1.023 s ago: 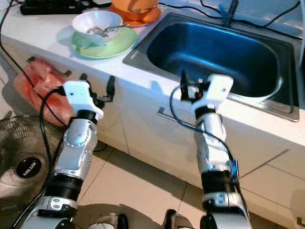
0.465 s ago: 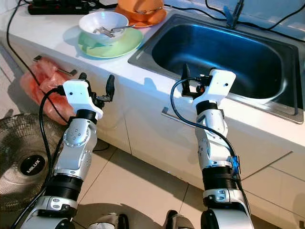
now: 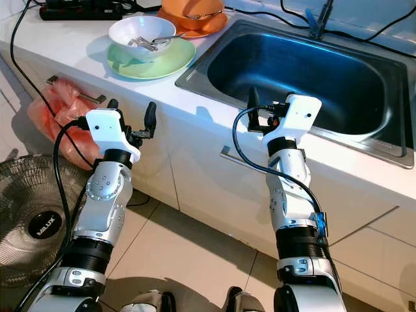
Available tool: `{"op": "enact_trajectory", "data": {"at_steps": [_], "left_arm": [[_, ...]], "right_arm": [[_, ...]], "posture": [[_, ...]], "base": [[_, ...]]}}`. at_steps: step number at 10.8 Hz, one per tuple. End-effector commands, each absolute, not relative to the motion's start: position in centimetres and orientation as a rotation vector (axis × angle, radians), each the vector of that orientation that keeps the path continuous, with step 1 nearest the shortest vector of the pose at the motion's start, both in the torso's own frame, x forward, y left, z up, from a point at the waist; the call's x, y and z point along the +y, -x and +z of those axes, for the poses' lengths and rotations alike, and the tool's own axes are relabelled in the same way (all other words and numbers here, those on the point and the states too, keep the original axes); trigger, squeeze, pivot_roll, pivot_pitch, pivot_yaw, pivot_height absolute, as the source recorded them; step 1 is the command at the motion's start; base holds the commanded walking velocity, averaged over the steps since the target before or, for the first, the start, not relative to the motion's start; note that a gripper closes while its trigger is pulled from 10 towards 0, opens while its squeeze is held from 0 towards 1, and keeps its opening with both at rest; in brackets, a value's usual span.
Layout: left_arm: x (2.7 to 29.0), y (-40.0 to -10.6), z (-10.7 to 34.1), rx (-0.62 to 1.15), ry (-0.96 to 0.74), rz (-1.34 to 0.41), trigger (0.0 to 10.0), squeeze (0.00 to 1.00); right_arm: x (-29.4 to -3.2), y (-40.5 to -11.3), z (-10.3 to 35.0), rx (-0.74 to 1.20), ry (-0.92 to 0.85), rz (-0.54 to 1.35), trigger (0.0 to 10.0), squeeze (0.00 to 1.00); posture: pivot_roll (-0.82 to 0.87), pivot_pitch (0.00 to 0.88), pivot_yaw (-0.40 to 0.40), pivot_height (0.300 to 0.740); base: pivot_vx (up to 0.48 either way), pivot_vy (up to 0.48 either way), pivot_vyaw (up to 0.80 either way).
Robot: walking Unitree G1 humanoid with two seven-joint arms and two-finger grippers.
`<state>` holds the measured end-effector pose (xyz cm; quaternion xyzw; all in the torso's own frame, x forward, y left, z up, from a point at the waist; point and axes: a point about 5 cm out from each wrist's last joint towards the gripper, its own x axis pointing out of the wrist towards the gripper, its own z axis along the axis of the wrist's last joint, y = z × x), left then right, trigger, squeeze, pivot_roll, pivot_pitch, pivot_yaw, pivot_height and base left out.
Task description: Kitchen organization
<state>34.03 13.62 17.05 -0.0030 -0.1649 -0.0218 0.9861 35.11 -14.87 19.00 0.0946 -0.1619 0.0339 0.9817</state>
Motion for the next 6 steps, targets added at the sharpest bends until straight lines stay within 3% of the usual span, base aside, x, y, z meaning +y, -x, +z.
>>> {"op": "enact_trajectory", "data": {"at_steps": [1,6], "left_arm": [[13.4,-34.1,17.8,-0.353,0.003,-0.048,10.0,0.0],[13.5,-34.8,19.4,-0.399,-0.081,-0.037,10.0,0.0]], "right_arm": [[-15.1,-35.3,19.1,-0.316,-0.197,0.062,10.0,0.0],[-14.4,-35.7,18.3,-0.305,-0.199,0.078,10.0,0.0]], "posture": [[0.05,0.109,-0.016,0.74],[0.06,0.09,-0.006,0.74]], "base": [[0.0,0.0,0.0],[0.0,0.0,0.0]]}}
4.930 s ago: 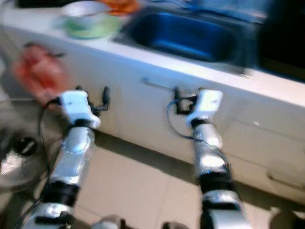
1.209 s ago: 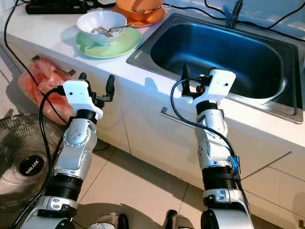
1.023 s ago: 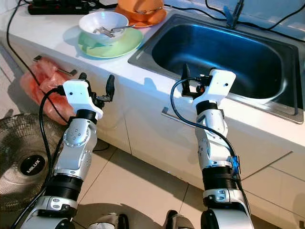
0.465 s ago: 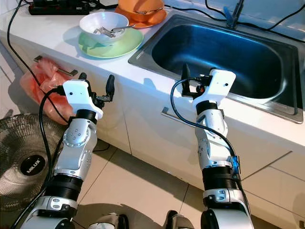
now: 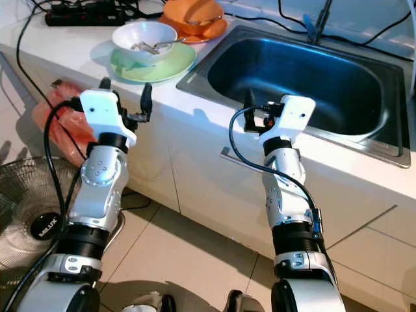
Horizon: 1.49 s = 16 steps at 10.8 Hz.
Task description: Kitchen organization
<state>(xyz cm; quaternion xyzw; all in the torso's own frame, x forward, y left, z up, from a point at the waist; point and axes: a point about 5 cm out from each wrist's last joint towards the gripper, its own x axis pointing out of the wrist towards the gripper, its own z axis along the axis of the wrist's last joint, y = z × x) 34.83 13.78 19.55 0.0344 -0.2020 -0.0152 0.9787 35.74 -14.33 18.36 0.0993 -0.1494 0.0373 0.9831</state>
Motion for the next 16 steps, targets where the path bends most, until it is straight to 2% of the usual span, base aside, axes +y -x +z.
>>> {"op": "enact_trajectory", "data": {"at_steps": [1,7,11,16], "left_arm": [[13.5,-34.8,19.3,-0.399,-0.08,-0.037,10.0,0.0],[13.6,-34.6,19.1,-0.396,-0.049,-0.005,10.0,0.0],[13.8,-34.4,19.0,-0.392,-0.055,0.007,10.0,0.0],[13.2,-34.2,18.5,-0.378,-0.057,-0.023,10.0,0.0]], "right_arm": [[-14.4,-35.7,18.3,-0.305,-0.199,0.078,10.0,0.0],[-14.5,-35.9,18.1,-0.292,-0.182,0.091,10.0,0.0],[-13.6,-36.0,17.8,-0.278,-0.179,0.121,10.0,0.0],[-13.9,-35.7,17.4,-0.276,-0.175,0.113,10.0,0.0]], "posture": [[0.06,0.09,-0.006,0.74],[0.06,0.095,-0.034,0.74],[0.07,0.102,-0.036,0.74],[0.05,0.096,-0.027,0.74]], "base": [[0.0,0.0,0.0],[0.0,0.0,0.0],[0.0,0.0,0.0],[0.0,0.0,0.0]]}}
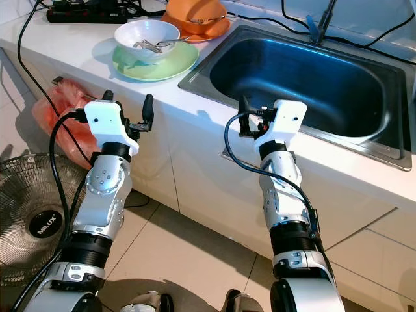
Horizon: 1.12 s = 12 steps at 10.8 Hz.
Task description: Kitchen organization
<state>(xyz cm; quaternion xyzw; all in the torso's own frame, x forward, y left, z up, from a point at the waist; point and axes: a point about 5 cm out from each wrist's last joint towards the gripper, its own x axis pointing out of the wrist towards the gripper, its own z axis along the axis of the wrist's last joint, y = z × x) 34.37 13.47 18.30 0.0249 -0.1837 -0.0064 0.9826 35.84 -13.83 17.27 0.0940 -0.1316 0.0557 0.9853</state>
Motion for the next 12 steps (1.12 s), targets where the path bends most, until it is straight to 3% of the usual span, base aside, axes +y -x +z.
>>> {"op": "enact_trajectory", "data": {"at_steps": [1,9,12], "left_arm": [[13.12,-34.21,18.46,-0.376,-0.056,-0.026,10.0,0.0],[13.35,-34.31,18.79,-0.381,-0.063,-0.014,10.0,0.0],[13.37,-34.34,18.78,-0.376,-0.066,-0.013,10.0,0.0]], "right_arm": [[-13.88,-35.65,17.36,-0.279,-0.176,0.115,10.0,0.0],[-13.68,-35.81,17.55,-0.282,-0.183,0.121,10.0,0.0],[-13.72,-35.83,17.45,-0.273,-0.195,0.121,10.0,0.0]], "posture": [[0.05,0.093,-0.028,0.74],[0.07,0.102,-0.029,0.74],[0.07,0.105,-0.029,0.74]], "base": [[0.0,0.0,0.0],[0.0,0.0,0.0],[0.268,0.0,0.0]]}}
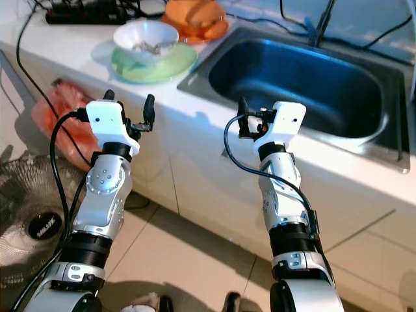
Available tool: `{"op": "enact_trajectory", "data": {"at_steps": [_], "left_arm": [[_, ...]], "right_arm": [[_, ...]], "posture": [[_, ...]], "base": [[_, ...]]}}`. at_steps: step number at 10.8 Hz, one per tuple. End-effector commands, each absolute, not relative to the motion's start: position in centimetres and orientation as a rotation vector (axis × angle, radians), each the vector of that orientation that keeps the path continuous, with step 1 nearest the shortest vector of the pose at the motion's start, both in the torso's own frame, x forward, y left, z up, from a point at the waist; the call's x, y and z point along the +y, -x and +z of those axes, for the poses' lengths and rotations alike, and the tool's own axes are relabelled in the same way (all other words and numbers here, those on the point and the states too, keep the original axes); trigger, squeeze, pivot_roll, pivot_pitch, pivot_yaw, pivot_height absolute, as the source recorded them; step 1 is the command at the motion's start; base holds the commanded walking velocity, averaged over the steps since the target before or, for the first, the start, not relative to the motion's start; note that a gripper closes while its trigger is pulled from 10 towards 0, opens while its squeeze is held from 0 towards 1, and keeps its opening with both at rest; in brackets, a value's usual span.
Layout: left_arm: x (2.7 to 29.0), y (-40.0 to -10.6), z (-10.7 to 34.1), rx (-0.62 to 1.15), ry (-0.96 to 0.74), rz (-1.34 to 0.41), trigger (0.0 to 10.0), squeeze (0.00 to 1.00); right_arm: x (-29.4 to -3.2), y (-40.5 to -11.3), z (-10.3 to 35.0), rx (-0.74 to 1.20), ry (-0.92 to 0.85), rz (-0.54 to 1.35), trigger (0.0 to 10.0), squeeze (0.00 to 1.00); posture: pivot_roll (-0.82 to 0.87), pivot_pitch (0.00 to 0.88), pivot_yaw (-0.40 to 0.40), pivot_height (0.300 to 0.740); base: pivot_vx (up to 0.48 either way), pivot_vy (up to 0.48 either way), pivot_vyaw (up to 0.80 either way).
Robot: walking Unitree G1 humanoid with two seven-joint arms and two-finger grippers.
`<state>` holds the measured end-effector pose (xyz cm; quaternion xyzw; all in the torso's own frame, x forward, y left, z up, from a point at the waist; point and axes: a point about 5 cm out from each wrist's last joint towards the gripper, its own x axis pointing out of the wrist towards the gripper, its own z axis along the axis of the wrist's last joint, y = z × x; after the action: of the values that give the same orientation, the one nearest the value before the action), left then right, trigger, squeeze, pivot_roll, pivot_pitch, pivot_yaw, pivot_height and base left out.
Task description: Kitchen organization
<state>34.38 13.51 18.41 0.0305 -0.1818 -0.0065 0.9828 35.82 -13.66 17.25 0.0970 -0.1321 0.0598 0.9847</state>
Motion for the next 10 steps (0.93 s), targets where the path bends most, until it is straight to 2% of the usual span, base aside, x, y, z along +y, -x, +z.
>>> {"op": "enact_trajectory", "data": {"at_steps": [1,4,6,10], "left_arm": [[13.36,-34.34,18.77,-0.375,-0.065,-0.013,10.0,0.0],[13.34,-34.38,18.75,-0.373,-0.064,-0.014,10.0,0.0],[13.39,-34.33,18.7,-0.371,-0.064,-0.012,10.0,0.0],[13.39,-34.2,18.64,-0.37,-0.066,-0.012,10.0,0.0]], "right_arm": [[-13.72,-35.86,17.44,-0.271,-0.194,0.122,10.0,0.0],[-13.48,-35.85,17.52,-0.277,-0.192,0.135,10.0,0.0],[-13.4,-35.89,17.42,-0.264,-0.199,0.144,10.0,0.0],[-13.26,-35.76,17.36,-0.271,-0.195,0.147,10.0,0.0]], "posture": [[0.07,0.105,-0.03,0.74],[0.07,0.106,-0.032,0.74],[0.07,0.107,-0.033,0.74],[0.07,0.112,-0.034,0.74]], "base": [[0.27,0.0,0.0],[0.271,0.0,0.0],[0.27,0.0,-0.49],[0.271,0.0,0.0]]}}
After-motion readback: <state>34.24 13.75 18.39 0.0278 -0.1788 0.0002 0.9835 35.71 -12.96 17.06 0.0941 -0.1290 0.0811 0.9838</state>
